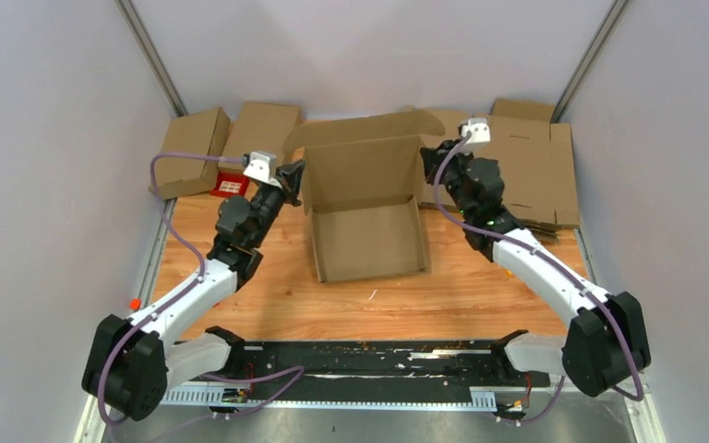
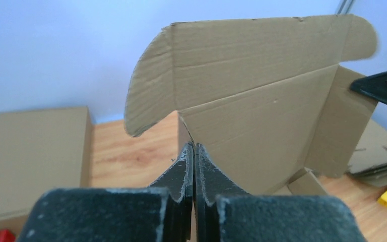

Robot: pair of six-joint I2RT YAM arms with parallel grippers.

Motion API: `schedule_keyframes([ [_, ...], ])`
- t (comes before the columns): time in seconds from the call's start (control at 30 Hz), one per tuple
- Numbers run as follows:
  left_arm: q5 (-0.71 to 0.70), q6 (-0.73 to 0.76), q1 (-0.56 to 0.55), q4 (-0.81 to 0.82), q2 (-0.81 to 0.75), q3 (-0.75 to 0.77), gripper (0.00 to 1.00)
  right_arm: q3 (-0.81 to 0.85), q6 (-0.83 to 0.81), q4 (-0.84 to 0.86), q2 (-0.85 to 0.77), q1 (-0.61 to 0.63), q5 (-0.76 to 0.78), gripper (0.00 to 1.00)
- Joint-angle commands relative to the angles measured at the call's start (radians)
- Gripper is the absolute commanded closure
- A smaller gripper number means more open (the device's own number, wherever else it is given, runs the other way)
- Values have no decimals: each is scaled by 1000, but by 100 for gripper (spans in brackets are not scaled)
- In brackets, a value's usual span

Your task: Fold the paper box

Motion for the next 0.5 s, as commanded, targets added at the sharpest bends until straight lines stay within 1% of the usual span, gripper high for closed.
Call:
schedule_keyframes([
  [0.0, -134, 90, -111, 176, 40, -80, 100, -61, -59, 209, 71, 146, 284, 100],
  [0.1, -180, 84, -127, 304, 51, -160, 100, -81, -96, 279, 111, 223, 408, 100],
  [0.17, -194, 77, -132, 343, 55, -200, 100, -102, -113, 333, 127, 251, 439, 100],
  [0.37, -258, 47, -194, 439, 60, -320, 100, -215, -118, 409, 93, 260, 395, 100],
  [0.47, -294, 28, -229, 417, 50, -339, 100, -267, -118, 416, 60, 260, 375, 100],
])
